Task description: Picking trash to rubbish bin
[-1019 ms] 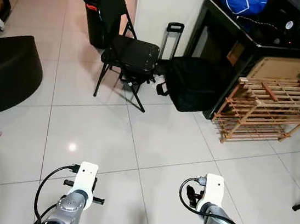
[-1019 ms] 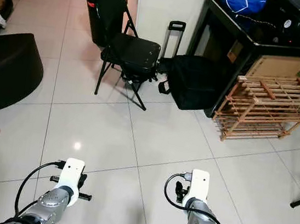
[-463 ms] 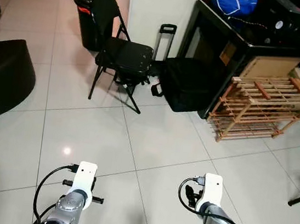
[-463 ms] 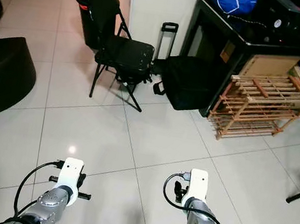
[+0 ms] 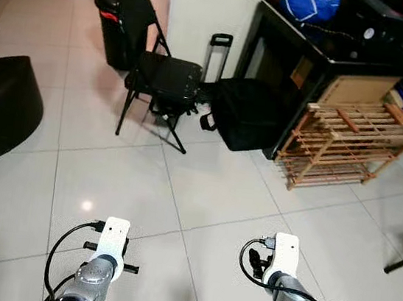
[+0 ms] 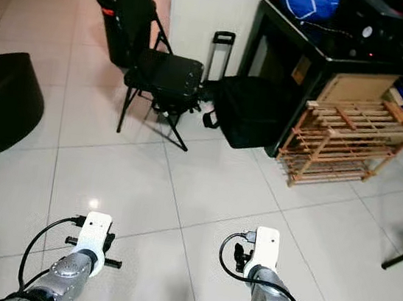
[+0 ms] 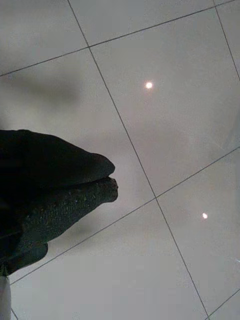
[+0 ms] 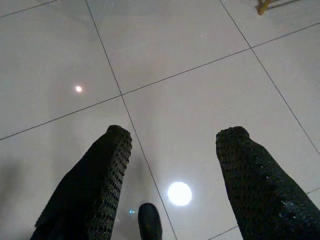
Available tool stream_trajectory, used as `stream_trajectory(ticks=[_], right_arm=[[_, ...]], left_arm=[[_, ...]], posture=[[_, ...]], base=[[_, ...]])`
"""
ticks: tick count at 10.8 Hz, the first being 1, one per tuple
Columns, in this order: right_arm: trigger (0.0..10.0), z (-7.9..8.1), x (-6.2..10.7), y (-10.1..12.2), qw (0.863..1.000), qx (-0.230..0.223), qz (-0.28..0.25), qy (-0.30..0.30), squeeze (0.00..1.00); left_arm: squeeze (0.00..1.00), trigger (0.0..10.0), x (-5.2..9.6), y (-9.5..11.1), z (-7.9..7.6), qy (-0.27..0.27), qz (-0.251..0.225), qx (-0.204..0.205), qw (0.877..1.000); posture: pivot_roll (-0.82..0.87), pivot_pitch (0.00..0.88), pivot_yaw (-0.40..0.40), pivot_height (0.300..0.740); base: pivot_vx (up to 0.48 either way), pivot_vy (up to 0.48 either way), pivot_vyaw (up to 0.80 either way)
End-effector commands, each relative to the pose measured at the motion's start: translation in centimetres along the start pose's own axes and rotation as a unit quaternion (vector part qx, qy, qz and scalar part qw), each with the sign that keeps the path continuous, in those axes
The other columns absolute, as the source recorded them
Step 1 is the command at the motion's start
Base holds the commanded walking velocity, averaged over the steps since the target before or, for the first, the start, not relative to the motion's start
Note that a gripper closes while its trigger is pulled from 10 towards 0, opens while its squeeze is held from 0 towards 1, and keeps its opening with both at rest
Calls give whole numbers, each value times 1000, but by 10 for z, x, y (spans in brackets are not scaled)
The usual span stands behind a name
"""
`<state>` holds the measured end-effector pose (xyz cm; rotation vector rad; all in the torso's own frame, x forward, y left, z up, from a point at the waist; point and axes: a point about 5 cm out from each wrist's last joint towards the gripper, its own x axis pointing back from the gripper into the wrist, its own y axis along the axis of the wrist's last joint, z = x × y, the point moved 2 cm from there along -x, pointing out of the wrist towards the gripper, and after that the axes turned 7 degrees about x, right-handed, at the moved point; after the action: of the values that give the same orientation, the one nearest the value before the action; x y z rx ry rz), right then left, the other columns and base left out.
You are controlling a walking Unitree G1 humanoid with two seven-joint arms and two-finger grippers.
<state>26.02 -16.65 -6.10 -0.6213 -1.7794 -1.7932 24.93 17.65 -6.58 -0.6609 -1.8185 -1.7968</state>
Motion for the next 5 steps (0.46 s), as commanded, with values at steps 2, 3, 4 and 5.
stream_trajectory(ticks=[2,3,4,5], right_arm=[[10000,-3,0,-1,1000,0,3,-3,0],[10000,-3,0,-1,1000,0,3,-3,0],[10000,-3,0,-1,1000,-1,3,-3,0],[10000,-3,0,-1,1000,-1,3,-3,0]], left_arm=[[0,10000,1,-4,-1,4,8,6,1000],[0,10000,1,-5,-1,4,8,7,1000],[0,10000,1,-4,-1,3,7,8,1000],[0,10000,1,-4,-2,3,7,8,1000]], posture=[[41,0,-87,740],[41,0,-87,740],[40,0,-88,740],[40,0,-88,740]], base=[[0,0,-800],[0,0,-800],[0,0,-800],[0,0,-800]])
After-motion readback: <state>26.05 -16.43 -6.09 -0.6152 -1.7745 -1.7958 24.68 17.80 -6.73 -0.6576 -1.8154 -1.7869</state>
